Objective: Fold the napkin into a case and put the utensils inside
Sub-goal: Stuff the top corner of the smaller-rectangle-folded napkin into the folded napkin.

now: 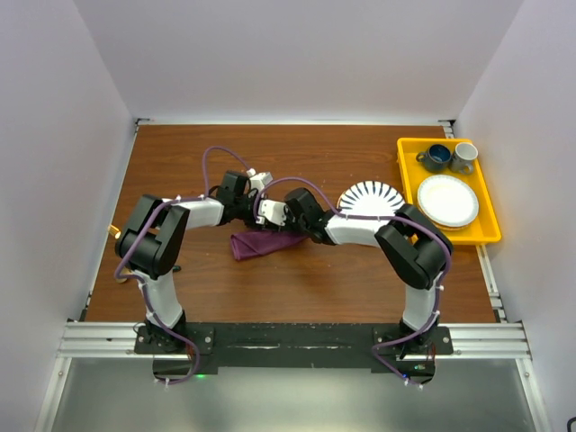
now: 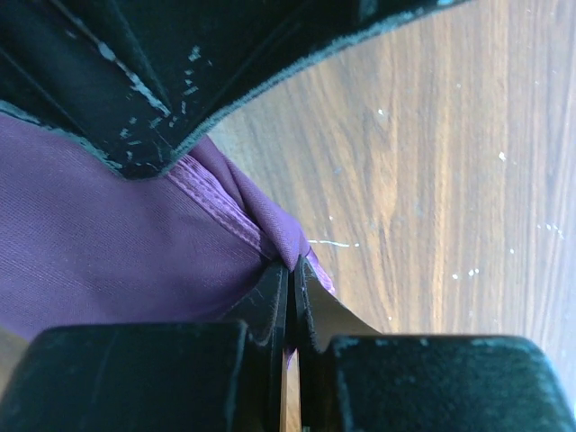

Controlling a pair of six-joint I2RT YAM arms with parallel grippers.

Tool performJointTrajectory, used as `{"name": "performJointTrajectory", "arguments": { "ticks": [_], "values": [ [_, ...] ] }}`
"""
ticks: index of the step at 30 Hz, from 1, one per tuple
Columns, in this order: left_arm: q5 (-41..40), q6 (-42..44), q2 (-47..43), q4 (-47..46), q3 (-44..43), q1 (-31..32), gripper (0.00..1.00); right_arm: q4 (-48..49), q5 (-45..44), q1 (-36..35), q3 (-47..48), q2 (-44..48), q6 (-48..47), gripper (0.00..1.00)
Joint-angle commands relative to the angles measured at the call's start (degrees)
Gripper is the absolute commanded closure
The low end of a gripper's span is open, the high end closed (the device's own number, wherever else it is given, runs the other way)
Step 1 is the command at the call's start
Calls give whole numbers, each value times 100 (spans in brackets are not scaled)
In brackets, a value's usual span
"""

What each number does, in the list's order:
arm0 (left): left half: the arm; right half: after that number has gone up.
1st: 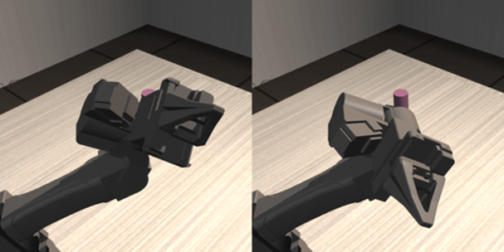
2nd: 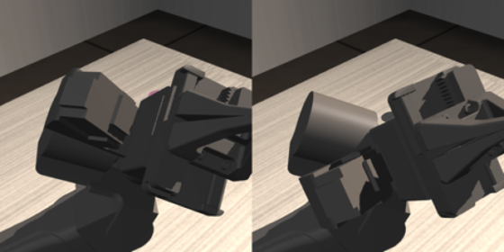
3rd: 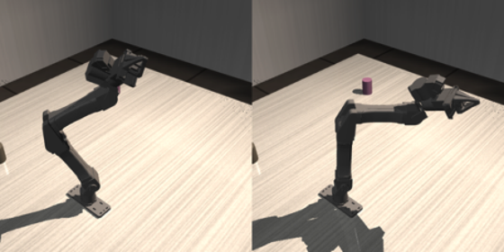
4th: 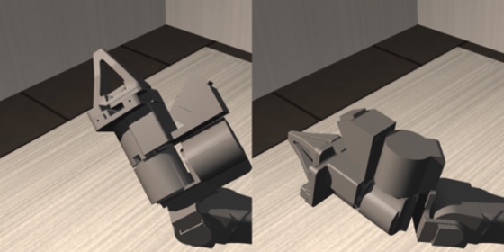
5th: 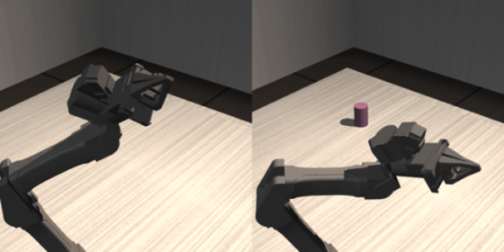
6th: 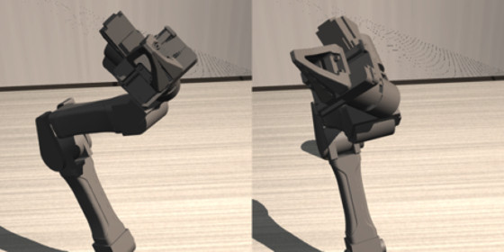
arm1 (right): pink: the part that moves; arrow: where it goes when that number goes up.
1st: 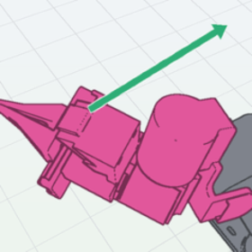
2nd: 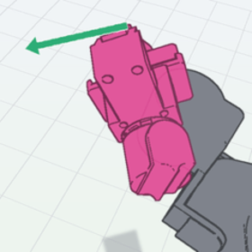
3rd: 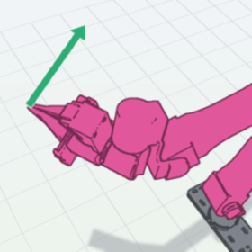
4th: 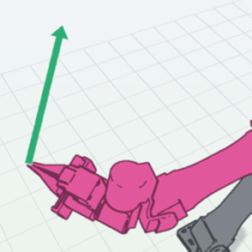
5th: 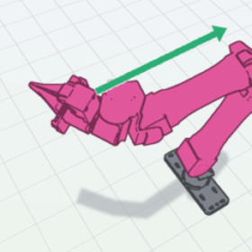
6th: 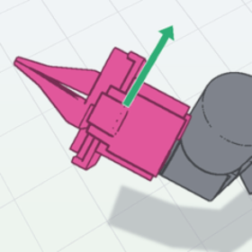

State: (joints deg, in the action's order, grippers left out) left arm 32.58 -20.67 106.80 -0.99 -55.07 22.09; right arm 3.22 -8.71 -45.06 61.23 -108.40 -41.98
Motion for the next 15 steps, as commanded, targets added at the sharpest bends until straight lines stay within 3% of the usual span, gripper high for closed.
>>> {"name": "performJointTrajectory", "arguments": {
  "ticks": [1,8,10,11,15],
  "values": [
    [-559,379,200,548,189,-152,100,363,-526,32,-190,55,-91,100],
    [-560,388,218,530,181,-161,100,-109,-114,-47,-68,495,137,99],
    [-560,370,218,521,181,-161,100,-278,70,-47,20,592,321,87],
    [-542,370,218,521,189,-161,100,-531,97,-56,168,583,383,74],
    [-542,353,209,504,207,-161,100,-1025,124,-47,556,530,743,65]
  ]
}}
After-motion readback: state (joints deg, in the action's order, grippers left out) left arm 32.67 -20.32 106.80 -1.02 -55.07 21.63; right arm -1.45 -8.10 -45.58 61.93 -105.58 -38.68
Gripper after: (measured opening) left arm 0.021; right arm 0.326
